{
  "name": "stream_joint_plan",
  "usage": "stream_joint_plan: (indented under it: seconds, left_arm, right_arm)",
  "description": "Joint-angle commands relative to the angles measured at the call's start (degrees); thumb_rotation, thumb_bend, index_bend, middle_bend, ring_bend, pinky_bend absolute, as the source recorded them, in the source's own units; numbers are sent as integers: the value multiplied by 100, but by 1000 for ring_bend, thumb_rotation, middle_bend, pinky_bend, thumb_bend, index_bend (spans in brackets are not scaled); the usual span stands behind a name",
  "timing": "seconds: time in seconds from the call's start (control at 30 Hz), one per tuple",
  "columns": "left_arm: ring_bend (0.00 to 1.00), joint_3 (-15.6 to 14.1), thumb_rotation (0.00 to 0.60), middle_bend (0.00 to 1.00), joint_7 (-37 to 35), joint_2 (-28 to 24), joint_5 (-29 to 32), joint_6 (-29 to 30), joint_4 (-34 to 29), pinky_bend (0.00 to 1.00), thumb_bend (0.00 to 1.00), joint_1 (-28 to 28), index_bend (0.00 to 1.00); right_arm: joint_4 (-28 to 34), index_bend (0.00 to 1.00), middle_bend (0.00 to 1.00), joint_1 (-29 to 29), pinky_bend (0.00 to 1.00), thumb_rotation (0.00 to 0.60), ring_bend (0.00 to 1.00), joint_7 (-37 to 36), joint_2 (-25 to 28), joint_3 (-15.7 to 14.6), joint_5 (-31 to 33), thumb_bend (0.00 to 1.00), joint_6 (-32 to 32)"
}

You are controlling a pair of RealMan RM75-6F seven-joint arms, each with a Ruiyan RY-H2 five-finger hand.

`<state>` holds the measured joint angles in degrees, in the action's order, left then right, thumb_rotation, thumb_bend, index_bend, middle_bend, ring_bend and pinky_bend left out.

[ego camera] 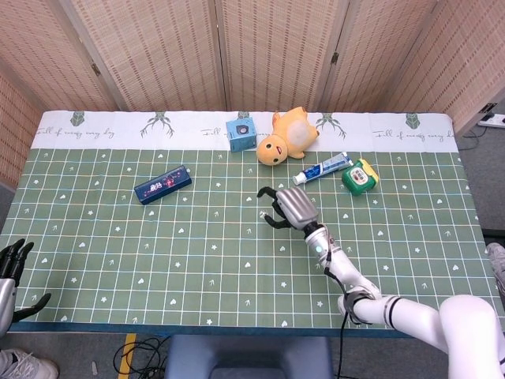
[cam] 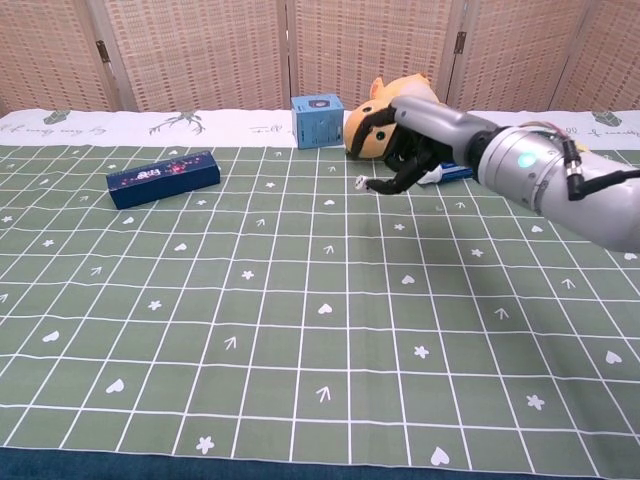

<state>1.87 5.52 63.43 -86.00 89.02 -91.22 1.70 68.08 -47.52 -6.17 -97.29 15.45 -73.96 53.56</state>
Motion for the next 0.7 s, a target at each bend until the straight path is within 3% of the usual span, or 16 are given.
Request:
stream_joint_plan:
  seconds: [0.03, 0.2, 0.4, 0.57, 0.7]
  left_arm:
    - [102, -7, 600, 71, 27, 10, -21, -12, -21, 149, 195, 10, 86]
    - [102, 2, 600, 71, 98, 21, -52, -46, -83, 149, 195, 49, 85]
    - [102, 31, 600, 71, 143, 20, -25, -75, -83, 149, 195, 77, 85]
    - [102, 81, 600, 71, 203, 102, 29, -171, -27, 149, 195, 154, 85]
    - [102, 145, 600, 71, 268, 174, 45, -226, -8, 149, 195, 240, 85]
  right_arm:
    - [272, 1, 928, 383, 1000, 600, 998, -440, 317, -113, -614, 214, 790]
    - [454, 0, 926, 604, 1000, 600, 998, -339, 634, -212, -703, 236, 1056]
    - [901, 0, 913, 997, 1000, 600, 965, 707, 1360, -472, -705, 266, 1302]
    - [1749, 73, 808, 1526, 987, 600, 817, 1495, 2247, -753, -541, 266, 1544]
    - [2278, 85, 561, 1964, 764, 600, 572, 1764, 2826, -1004, -472, 266, 1781]
